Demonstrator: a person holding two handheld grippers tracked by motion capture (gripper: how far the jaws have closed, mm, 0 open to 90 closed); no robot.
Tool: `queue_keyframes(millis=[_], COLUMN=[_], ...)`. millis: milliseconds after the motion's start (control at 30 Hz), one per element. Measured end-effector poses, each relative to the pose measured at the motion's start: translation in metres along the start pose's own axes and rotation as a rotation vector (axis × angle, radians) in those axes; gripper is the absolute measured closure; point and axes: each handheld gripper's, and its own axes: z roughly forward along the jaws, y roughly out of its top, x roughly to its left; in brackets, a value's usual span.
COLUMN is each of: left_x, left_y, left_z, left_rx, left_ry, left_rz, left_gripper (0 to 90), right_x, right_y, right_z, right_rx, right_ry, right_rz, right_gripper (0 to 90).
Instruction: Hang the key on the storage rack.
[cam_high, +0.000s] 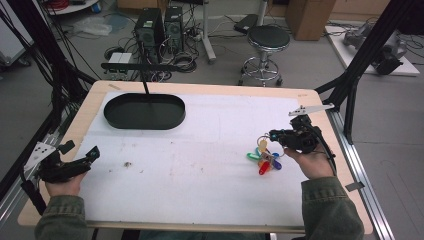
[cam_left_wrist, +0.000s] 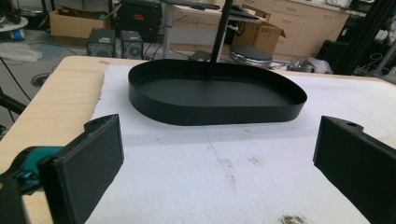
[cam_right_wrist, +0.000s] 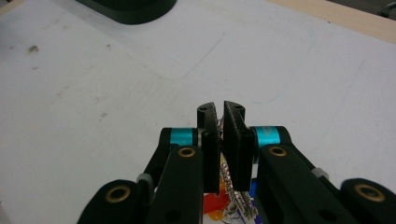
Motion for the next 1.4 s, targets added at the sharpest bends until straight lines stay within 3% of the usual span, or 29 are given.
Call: queue_keyframes(millis=[600,1400], left_x=[0.001,0.002], left_y=[0.0,0.0], left_z=[0.0,0.002], left_rx=[-0.003,-0.01], left_ry=[-0.003,-0.007], left_rz=[-0.007,-0.009], left_gripper=[2.1,2.1], right_x=[0.018,0.04], right_y=[0.048,0.115], right_z=[0.002,0.034], right_rx=[-0.036,-0.064], right_ry=[0.08,0.163], right_rz=[-0.035,-0.083], right_gripper=[85.7,85.7])
